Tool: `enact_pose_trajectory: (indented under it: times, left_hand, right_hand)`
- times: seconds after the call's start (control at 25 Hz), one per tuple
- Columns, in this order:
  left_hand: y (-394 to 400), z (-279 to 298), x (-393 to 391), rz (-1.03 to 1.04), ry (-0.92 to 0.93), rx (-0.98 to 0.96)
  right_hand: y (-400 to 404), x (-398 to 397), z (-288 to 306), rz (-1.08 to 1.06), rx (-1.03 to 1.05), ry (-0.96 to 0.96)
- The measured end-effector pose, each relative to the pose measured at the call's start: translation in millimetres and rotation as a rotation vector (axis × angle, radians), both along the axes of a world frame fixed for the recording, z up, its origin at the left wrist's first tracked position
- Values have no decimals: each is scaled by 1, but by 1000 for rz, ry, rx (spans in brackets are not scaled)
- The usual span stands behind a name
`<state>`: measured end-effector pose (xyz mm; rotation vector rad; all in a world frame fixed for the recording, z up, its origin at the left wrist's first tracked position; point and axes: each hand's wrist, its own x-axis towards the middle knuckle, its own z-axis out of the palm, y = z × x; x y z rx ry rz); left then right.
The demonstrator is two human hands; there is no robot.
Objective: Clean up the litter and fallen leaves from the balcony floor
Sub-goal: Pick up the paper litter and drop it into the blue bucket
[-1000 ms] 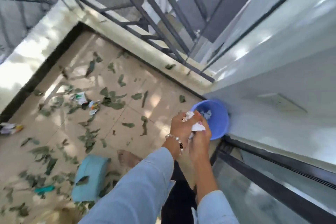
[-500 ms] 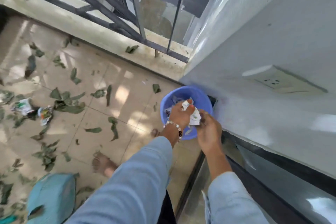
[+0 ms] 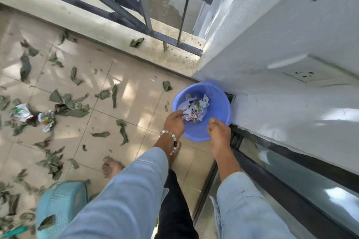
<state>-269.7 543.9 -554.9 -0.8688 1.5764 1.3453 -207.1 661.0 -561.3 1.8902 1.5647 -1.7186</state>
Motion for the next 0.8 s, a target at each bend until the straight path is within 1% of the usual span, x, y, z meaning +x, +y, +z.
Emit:
enact_pose_trajectory:
  times: [0.08, 0.16, 0.28, 0.4, 0.44, 0.56, 0.68, 0.8]
  left_hand:
    - [-17, 26, -2, 51, -21, 23]
    - [-47, 52, -6, 43, -24, 29]
    - [-120, 87, -13, 86, -41, 56]
    - [-207, 116, -13, 129, 76, -51]
    - [-244, 124, -10, 148, 134, -116]
    - [-351, 139, 1, 287, 178, -227]
    - [-440, 145, 14, 425, 170, -342]
    - [-506, 128, 27, 516, 135, -391]
  right_hand:
    - [-16, 0, 17, 23, 18, -13]
    - [-44, -7, 41, 83, 27, 22]
    - [-101, -25, 79, 237, 86, 68]
    - [-170, -46, 107, 399, 102, 106]
    - [-198, -53, 115, 471, 99, 118]
    - [-283, -73, 131, 777, 100, 135]
    - [-361, -91, 136, 1077, 113, 156]
    - [-425, -112, 119, 1390, 115, 126]
